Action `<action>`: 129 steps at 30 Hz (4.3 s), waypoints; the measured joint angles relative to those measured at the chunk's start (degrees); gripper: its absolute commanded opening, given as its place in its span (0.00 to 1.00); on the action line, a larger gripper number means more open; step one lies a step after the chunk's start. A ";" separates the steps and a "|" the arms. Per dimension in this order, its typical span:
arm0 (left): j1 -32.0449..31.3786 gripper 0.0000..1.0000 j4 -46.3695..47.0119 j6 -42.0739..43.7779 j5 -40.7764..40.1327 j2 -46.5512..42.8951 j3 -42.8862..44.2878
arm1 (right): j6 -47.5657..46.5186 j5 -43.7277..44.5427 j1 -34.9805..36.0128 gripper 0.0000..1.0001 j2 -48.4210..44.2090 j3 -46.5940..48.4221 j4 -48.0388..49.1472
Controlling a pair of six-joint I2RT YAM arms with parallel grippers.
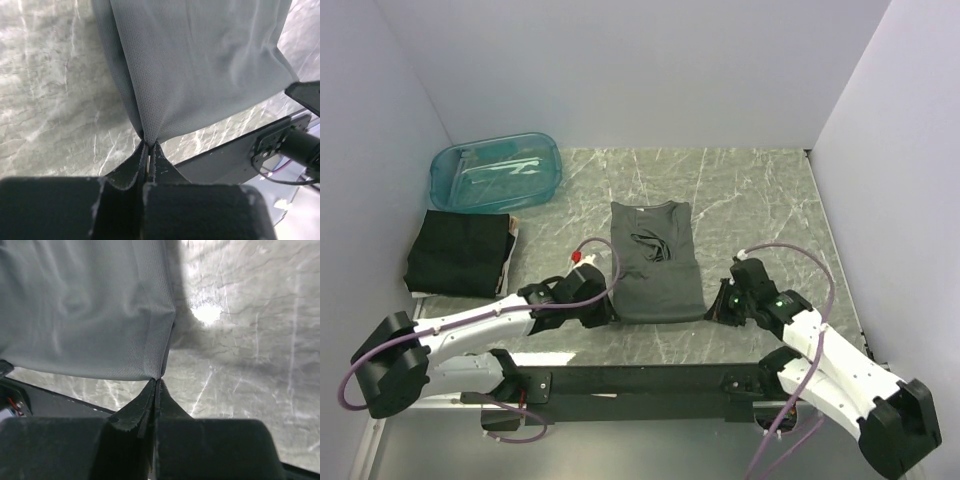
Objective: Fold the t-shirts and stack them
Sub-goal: Fold the tshirt, then neatly place the folded tshirt to the corner
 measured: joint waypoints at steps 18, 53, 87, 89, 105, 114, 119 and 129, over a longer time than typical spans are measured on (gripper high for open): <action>5.14 0.01 -4.20 4.66 -13.49 3.21 19.47 | -4.33 7.58 -4.09 0.00 8.70 25.35 -1.11; 29.46 0.01 -3.17 20.85 -0.85 45.13 54.36 | -10.19 -0.50 -15.47 0.00 60.22 66.45 2.14; 27.50 0.99 12.81 15.82 14.73 37.77 39.17 | -3.08 -26.67 -15.15 0.81 54.84 44.92 26.60; 27.28 0.99 15.34 14.10 16.52 38.14 36.26 | -1.53 -28.26 -12.92 0.81 56.35 43.08 29.35; 27.47 1.00 22.60 8.70 20.87 41.57 27.80 | 2.19 -29.59 -12.20 0.82 61.26 33.53 38.88; 27.21 0.99 14.88 13.05 14.69 34.05 29.88 | -4.37 -22.91 -12.20 0.83 52.59 36.87 27.63; 27.19 0.99 10.36 17.35 8.09 28.59 33.70 | -8.31 -13.51 -12.20 0.84 34.49 37.07 22.23; 27.19 0.99 1.05 23.47 -1.27 37.07 42.49 | -10.75 16.26 -12.20 1.00 9.38 32.39 8.98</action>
